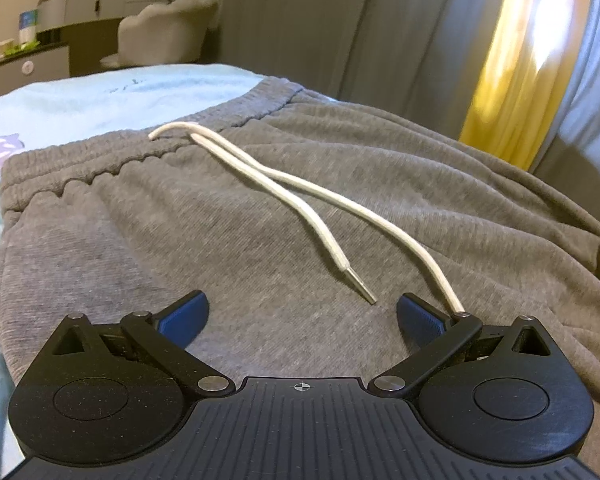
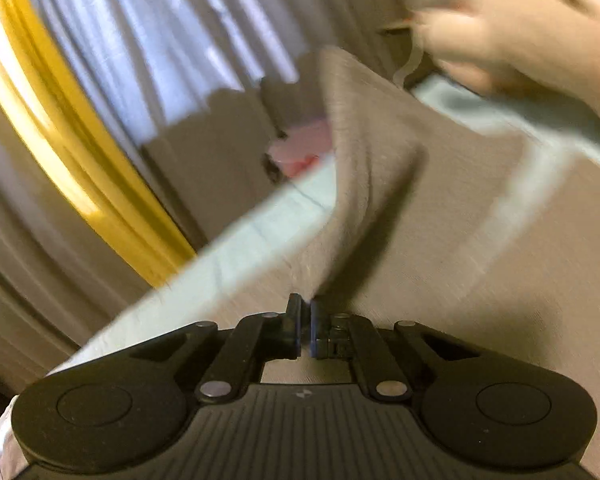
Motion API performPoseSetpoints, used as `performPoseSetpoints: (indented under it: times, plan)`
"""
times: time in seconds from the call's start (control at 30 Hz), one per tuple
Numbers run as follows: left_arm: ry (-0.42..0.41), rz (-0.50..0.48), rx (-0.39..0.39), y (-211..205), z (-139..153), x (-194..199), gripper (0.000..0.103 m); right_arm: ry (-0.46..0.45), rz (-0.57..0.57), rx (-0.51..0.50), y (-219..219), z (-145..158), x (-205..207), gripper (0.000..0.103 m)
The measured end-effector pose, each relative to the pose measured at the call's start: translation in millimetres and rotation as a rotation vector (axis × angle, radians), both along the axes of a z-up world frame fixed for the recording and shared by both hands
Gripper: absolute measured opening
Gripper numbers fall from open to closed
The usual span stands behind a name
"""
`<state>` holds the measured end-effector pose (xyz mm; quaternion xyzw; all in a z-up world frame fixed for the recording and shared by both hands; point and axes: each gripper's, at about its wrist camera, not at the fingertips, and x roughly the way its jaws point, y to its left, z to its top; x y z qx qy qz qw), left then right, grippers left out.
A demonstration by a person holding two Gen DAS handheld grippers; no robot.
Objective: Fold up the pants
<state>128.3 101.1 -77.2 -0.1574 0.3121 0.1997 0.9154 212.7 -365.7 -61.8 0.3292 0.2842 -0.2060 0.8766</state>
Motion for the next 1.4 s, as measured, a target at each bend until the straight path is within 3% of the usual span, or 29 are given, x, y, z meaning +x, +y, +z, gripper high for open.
performPoseSetpoints:
  times: [0.1, 0.2, 0.27, 0.4, 0.43, 0.5, 0.57, 0.63, 0.8, 0.9, 1.0, 1.07, 1.17, 1.2, 1.3, 1.4]
  plan:
    - [0.005, -0.011, -0.003, 0, 1, -2, 0.103, 0.052, -0.087, 0.102, -14, -23, -25, 0.006]
    - [0.006, -0.024, 0.007, -2, 1, -3, 0.103, -0.071, -0.12, 0.196, -38, -11, -28, 0.018]
    - [0.002, -0.023, 0.018, -5, 0, -4, 0.103, -0.124, -0.199, 0.243, -41, -5, -36, 0.027]
    - [-0.007, -0.023, 0.04, -8, -3, -5, 0.103, -0.06, -0.243, 0.423, -55, -31, -23, 0.028]
    - [-0.007, -0.023, 0.042, -8, -3, -5, 0.103, -0.085, -0.256, 0.462, -56, -39, -24, 0.028]
    - [-0.01, -0.023, 0.046, -9, -3, -5, 0.103, -0.107, -0.237, 0.461, -58, -47, -22, 0.025]
    - [-0.012, -0.024, 0.051, -9, -3, -5, 0.103, -0.144, -0.22, 0.44, -63, -49, -23, 0.013]
    - [-0.013, -0.024, 0.052, -10, -3, -6, 0.103, -0.18, -0.199, 0.411, -70, -45, -23, 0.007]
    - [-0.013, -0.022, 0.06, -10, -4, -8, 0.103, -0.245, -0.198, 0.47, -87, -48, -29, 0.011]
    - [-0.01, -0.022, 0.059, -11, -4, -7, 0.103, -0.242, -0.216, 0.504, -93, -55, -23, 0.018]
    - [0.014, -0.021, 0.048, -11, 2, -4, 0.103, -0.259, -0.217, 0.503, -95, -63, -15, 0.018]
    - [0.0, -0.006, 0.002, -7, 19, -3, 0.103, -0.277, -0.208, 0.497, -95, -69, -15, 0.008]
    - [-0.163, 0.004, -0.154, -3, 53, 3, 0.103, -0.287, -0.199, 0.49, -96, -77, -23, 0.006]
    - [-0.181, -0.013, -0.194, -3, 64, 16, 0.103, -0.287, -0.199, 0.487, -95, -80, -24, 0.006]
    - [-0.165, -0.099, -0.311, -3, 91, 76, 0.103, -0.289, -0.194, 0.464, -94, -80, -24, 0.006]
    - [-0.112, -0.146, -0.504, 0, 102, 145, 0.103, -0.287, -0.182, 0.449, -95, -81, -21, 0.006]
